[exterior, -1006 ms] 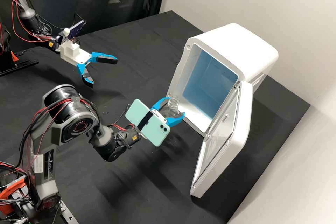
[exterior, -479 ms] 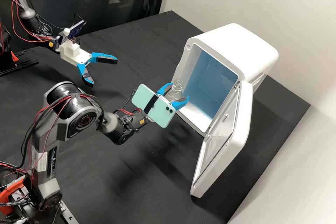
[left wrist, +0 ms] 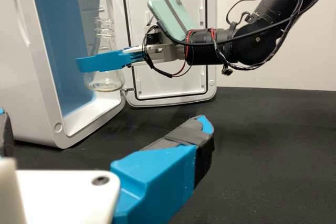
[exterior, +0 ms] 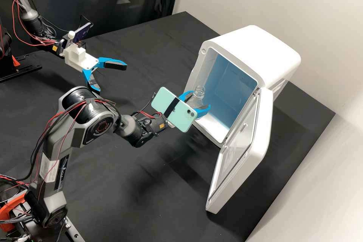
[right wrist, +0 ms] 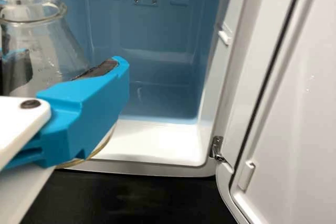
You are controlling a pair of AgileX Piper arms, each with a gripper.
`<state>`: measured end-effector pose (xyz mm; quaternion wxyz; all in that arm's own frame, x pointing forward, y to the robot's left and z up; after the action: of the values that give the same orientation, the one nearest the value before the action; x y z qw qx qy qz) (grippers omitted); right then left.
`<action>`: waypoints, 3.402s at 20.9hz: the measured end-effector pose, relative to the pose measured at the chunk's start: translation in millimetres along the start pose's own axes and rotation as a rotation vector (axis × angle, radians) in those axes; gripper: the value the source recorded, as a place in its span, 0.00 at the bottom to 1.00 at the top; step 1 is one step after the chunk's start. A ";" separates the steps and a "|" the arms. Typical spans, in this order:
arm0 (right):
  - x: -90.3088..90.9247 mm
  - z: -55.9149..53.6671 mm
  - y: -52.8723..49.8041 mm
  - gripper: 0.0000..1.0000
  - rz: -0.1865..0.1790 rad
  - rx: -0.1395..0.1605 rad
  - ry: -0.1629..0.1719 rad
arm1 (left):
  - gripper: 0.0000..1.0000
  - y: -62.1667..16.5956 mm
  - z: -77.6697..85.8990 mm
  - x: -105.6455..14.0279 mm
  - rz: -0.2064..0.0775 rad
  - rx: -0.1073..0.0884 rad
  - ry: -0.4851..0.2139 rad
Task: Place the flask in the incubator
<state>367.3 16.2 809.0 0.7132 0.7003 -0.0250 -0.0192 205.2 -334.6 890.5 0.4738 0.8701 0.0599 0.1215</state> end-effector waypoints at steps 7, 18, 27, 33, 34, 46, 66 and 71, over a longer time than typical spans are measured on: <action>19.2 -18.3 6.9 0.00 0.008 0.016 -0.021 | 1.00 0.0 0.0 0.0 0.000 0.000 0.000; 44.2 -35.8 9.9 0.00 0.028 -0.001 -0.048 | 1.00 0.0 0.0 0.0 0.000 0.000 0.000; 73.0 -39.7 -2.3 0.00 -0.008 -0.036 -0.104 | 1.00 0.0 0.0 0.0 0.000 0.000 0.000; 88.1 -43.6 -7.0 0.00 -0.022 -0.044 -0.140 | 1.00 0.2 -0.8 -0.3 0.001 0.000 0.003; 90.4 -44.8 -6.8 0.00 -0.019 -0.045 -0.143 | 1.00 0.2 -0.8 -0.3 0.001 0.000 0.003; 97.8 -46.4 -11.8 0.00 -0.041 -0.072 -0.168 | 1.00 0.2 -0.8 -0.3 0.001 0.000 0.003; 114.4 -12.6 -61.7 0.00 -0.076 -0.091 -0.256 | 1.00 0.1 -0.4 -0.1 0.000 0.000 0.002; 118.6 -10.8 -67.1 0.00 -0.048 -0.102 -0.252 | 1.00 0.1 -0.4 -0.1 0.000 0.000 0.002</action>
<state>486.9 18.4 742.8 0.7385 0.6554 -0.0965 -0.1255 205.0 -334.4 890.7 0.4738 0.8700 0.0601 0.1222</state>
